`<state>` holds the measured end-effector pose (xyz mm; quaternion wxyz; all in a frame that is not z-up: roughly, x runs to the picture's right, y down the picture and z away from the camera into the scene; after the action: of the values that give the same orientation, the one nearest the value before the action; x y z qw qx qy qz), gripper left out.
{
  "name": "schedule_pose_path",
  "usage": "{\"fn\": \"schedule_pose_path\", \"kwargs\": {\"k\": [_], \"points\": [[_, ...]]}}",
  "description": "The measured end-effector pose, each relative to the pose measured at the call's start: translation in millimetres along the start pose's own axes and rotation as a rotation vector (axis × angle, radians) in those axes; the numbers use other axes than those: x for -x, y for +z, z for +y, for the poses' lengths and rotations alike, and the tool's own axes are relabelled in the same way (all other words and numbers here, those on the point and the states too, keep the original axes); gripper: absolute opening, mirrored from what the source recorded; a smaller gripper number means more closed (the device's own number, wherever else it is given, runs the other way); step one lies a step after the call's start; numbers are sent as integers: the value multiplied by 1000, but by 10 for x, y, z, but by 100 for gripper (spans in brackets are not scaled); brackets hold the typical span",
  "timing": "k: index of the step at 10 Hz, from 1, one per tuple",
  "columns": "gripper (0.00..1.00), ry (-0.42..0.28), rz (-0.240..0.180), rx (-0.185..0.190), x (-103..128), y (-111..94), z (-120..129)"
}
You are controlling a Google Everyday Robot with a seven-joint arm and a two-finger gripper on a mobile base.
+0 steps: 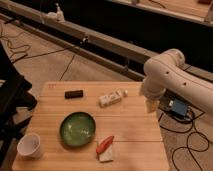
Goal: Place the ceramic cup in the ceramic bowl
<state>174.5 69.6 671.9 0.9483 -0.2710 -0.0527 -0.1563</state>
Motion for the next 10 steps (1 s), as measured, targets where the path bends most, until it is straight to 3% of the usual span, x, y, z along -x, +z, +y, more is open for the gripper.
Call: {"fn": "schedule_pose_path", "kwargs": {"k": [2,5,7,10], "points": [[65,-182,-39,22,545,15,-13],[65,-486,-99,56,1600,35,119],[65,-641,-132,41,2175,-15,240],[65,-652,-131,38,2208,-17,245]]}}
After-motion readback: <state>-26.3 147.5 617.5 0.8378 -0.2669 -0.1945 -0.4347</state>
